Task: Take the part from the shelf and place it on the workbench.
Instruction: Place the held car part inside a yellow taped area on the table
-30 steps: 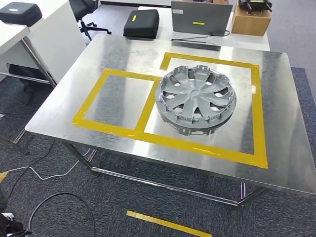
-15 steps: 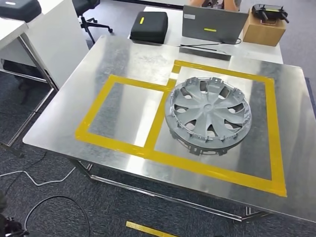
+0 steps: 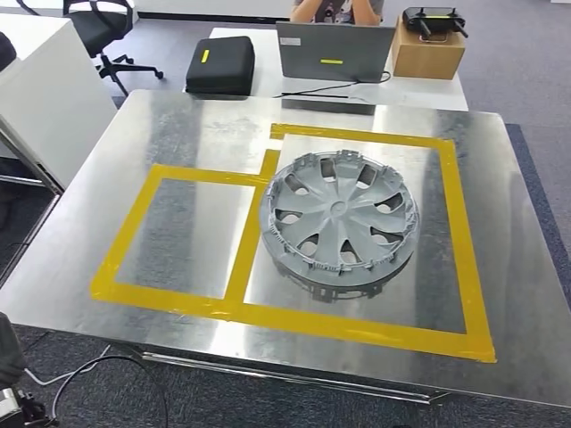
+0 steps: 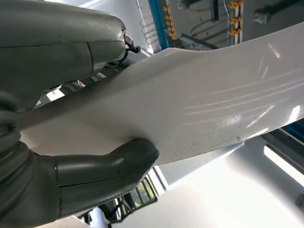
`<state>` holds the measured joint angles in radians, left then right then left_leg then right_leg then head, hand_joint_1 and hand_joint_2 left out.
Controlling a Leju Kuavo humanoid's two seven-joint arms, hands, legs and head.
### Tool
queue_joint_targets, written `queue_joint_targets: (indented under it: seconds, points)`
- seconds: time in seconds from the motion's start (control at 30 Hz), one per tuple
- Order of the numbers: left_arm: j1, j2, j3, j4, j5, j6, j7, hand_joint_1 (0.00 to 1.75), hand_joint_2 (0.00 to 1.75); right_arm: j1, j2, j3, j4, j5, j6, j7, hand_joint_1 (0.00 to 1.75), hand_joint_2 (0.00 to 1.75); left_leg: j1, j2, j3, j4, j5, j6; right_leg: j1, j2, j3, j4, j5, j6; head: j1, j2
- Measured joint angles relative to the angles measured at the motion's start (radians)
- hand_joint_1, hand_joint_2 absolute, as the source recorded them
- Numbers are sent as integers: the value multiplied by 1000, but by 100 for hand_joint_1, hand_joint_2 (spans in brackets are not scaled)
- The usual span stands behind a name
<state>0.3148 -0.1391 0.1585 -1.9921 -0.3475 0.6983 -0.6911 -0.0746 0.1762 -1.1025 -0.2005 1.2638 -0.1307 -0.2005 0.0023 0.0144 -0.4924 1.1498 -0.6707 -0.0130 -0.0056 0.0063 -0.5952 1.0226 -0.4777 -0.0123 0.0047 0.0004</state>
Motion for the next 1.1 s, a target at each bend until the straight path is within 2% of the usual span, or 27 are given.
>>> queue_joint_targets:
  seconds: [0.03, 0.07, 0.1, 0.13, 0.17, 0.2, 0.27, 0.3, 0.37, 0.43, 0.5, 0.53, 0.57, 0.6, 0.63, 0.7, 0.77, 0.83, 0.9, 0.93, 0.97, 1.03, 1.07, 1.1]
  points:
    - [1, 4, -1, 3, -2, 0, 2, 175, 175, -1, 0, -1, 0, 0, 0, 0, 0, 175, 4, -4, -37, 58, -25, -5, -1, 10, 1, 0, -2, -1, -1, 0]
    - [2, 7, -1, 6, -4, 0, 6, 175, 175, 0, 0, -2, 0, 0, 0, 0, 0, 175, 8, -5, -68, 98, -34, -9, -1, 21, 3, 0, -5, -1, 0, 0]
    - [2, 10, -3, 9, -7, 0, 11, 175, 175, 1, 0, -3, 0, 0, 0, -1, 0, 175, 12, -5, -87, 108, -21, -12, -3, 32, 7, 0, -8, 0, 0, 0]
    - [2, 13, -4, 11, -10, 0, 15, 175, 175, 2, 0, -4, 0, 0, 0, -1, 0, 175, 15, -7, -88, 81, 14, -15, -5, 44, 12, 0, -11, 3, -1, 0]
    - [3, 16, -5, 13, -14, 0, 20, 175, 175, 3, 0, -4, 0, 0, 0, -1, 0, 175, 19, -14, -77, 25, 65, -17, -7, 55, 19, 0, -15, 7, 0, 0]
    - [3, 18, -7, 15, -19, 0, 23, 175, 175, 3, 0, -4, 0, -1, 0, -1, 0, 175, 22, -33, -64, -31, 106, -20, -9, 66, 24, 0, -17, 12, 0, 0]
    - [6, 21, -9, 20, -23, 0, 27, 175, 175, 1, 0, -5, 0, -1, 0, -1, 0, 175, 23, -69, -51, -108, 140, -15, -13, 87, 23, 1, -19, 25, -3, 0]
    - [7, 22, -10, 22, -24, 0, 28, 175, 175, 2, 0, -5, 0, -1, 0, -1, 0, 175, 21, -78, -51, -115, 137, -9, -14, 96, 19, 1, -18, 32, -4, 0]
    - [8, 23, -12, 24, -24, 0, 29, 175, 175, 5, 0, -7, 0, -1, 0, -1, 0, 175, 20, -66, -52, -119, 150, 7, -15, 106, 11, 0, -19, 47, -5, 0]
    - [7, 23, -17, 25, -25, 0, 29, 175, 175, 7, 0, -8, 0, -1, 0, -1, 0, 175, 20, -44, -50, -125, 155, 22, -12, 66, -8, 29, -40, 55, 1, 0]
    - [9, 24, -21, 26, -26, 0, 31, 175, 175, 2, 0, -9, 0, -1, 0, -1, 0, 175, 16, -19, -49, -128, 155, 33, -8, 13, -62, 136, -95, 58, 7, 0]
    - [9, 25, -22, 27, -27, 0, 32, 175, 175, 0, 0, -9, 0, 0, -1, -1, 0, 175, 13, -8, -49, -127, 154, 36, -8, 4, -95, 204, -122, 59, 9, 0]
    - [10, 25, -23, 28, -28, 0, 34, 175, 175, 0, 0, -9, 0, 1, -3, -1, 0, 175, 10, 1, -48, -127, 153, 38, -8, 0, -121, 257, -138, 58, 8, 0]
    - [10, 25, -24, 29, -31, 0, 35, 175, 175, 2, 0, -9, 0, 3, -5, -3, 0, 175, 8, 8, -47, -127, 152, 39, -7, 0, -131, 278, -136, 57, 8, 0]
    - [10, 25, -25, 30, -33, 0, 37, 175, 175, 4, 0, -9, 0, 5, -8, -6, 0, 175, 5, 13, -46, -127, 151, 40, -6, -1, -121, 260, -117, 54, 8, 0]
    - [9, 25, -25, 31, -35, 0, 41, 175, 175, 6, 0, -9, 0, 8, -14, -13, 0, 175, 2, 18, -41, -127, 148, 40, -2, -6, -53, 133, -54, 41, 8, 0]
    - [9, 26, -26, 32, -35, 0, 44, 175, 175, 4, -1, -8, 0, 8, -17, -17, 0, 175, -2, 20, -41, -125, 147, 35, 5, -16, 8, 24, -25, 27, 8, 0]
    - [9, 27, -28, 32, -35, 0, 45, 175, 175, 2, -2, -8, 0, 8, -18, -20, 0, 175, -3, 21, -44, -124, 149, 26, 10, -19, 23, 0, -26, 23, 8, 0]
    - [9, 28, -30, 32, -35, 0, 46, 175, 175, 3, -2, -8, 0, 8, -18, -21, 0, 175, -2, 19, -44, -122, 145, 17, 5, -16, 26, -10, -19, 18, 7, 0]
    - [9, 29, -30, 32, -34, 0, 46, 175, 175, 3, -2, -8, 0, 8, -19, -21, 0, 175, -1, 14, -48, -107, 130, 12, 2, -15, 28, -16, -15, 14, 6, 0]
    - [9, 30, -31, 32, -34, 0, 46, 175, 175, 2, -2, -8, 0, 8, -20, -22, 0, 175, 1, 7, -61, -74, 106, 7, -2, -14, 30, -21, -11, 10, 4, 0]
    - [10, 32, -31, 33, -34, 0, 46, 175, 175, -1, -2, -8, 0, 8, -21, -23, 0, 175, 6, -2, -111, 47, 40, -3, -3, -11, 27, -23, -7, 5, 2, 0]
    - [10, 34, -31, 34, -34, 0, 46, 175, 175, -1, -2, -8, 0, 8, -22, -23, 0, 175, 8, -3, -135, 104, 17, -7, -3, -9, 24, -22, -6, 5, 2, 0]
    - [10, 35, -31, 35, -34, 0, 47, 175, 175, 0, -2, -8, 0, 8, -22, -23, 0, 175, 10, -4, -148, 137, 10, -10, -3, -7, 22, -21, -4, 6, 2, 0]
